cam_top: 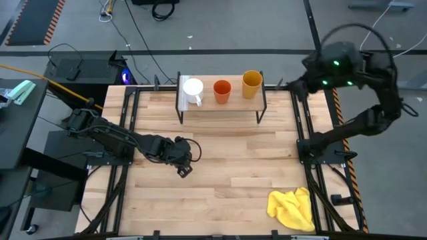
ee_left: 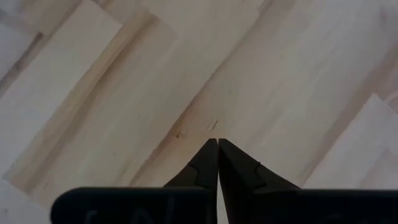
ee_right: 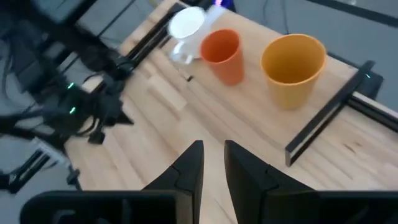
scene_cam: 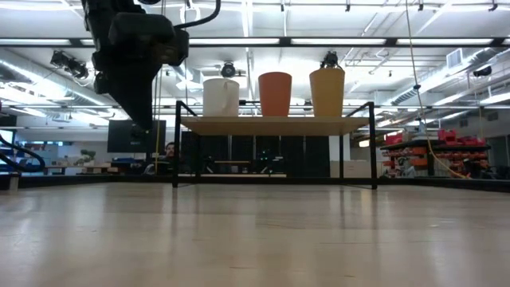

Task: Stack small to large cups/mugs on shelf
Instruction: Return to Home Position

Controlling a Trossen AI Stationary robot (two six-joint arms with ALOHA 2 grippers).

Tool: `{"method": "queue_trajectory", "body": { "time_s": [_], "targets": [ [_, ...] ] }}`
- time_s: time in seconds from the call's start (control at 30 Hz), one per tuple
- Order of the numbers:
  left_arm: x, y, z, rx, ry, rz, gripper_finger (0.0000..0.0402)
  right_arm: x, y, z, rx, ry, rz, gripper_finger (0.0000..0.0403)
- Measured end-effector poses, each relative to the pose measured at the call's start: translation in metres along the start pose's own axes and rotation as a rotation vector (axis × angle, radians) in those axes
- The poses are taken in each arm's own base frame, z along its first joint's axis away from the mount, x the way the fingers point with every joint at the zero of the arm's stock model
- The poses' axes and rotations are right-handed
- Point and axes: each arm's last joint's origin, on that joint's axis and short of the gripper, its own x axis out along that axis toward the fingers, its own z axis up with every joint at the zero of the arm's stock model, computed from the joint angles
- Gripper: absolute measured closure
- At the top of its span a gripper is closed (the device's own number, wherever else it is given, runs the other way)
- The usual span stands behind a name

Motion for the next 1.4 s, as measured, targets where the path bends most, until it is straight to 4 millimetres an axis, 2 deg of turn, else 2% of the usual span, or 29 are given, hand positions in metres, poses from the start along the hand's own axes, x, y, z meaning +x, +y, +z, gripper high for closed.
{"method": "queue_trajectory", "body": {
  "time_s": [0.13, 0.27, 0.43, 0.6, 0.77, 1.0, 1.17, 1.4],
  "targets": [
    [-0.001, -0.001, -0.001, 0.070, -0.013, 0.001, 0.0383, -0.012, 0.001, -0.016, -0.040, -0.023, 0.009, 0.0331],
    [-0.019, -0.003, -0.005, 0.132, -0.121, 0.007, 0.0375, -0.006, 0.003, -0.032, -0.057, -0.041, 0.023, 0.0331],
    [-0.072, 0.006, -0.015, 0.149, -0.360, -0.035, 0.0370, 0.012, 0.010, -0.050, -0.153, -0.093, 0.188, 0.0331],
    [-0.127, 0.031, -0.029, 0.123, -0.536, -0.140, 0.0375, 0.006, 0.004, -0.062, -0.195, -0.180, 0.359, 0.0331],
    [-0.162, 0.050, -0.044, 0.137, -0.696, -0.203, 0.0382, 0.005, -0.010, -0.079, -0.206, -0.200, 0.427, 0.0331],
    [-0.180, 0.061, -0.061, 0.193, -0.784, -0.224, 0.0379, 0.017, -0.031, -0.110, -0.214, -0.305, 0.654, 0.0331],
    [-0.184, 0.079, -0.072, 0.140, -0.823, -0.187, 0.0372, 0.028, -0.044, -0.129, -0.214, -0.365, 0.806, 0.0331],
    [-0.185, 0.099, -0.084, 0.084, -0.841, -0.194, 0.0374, 0.048, -0.056, -0.150, -0.225, -0.331, 0.798, 0.0331]
  ]
}}
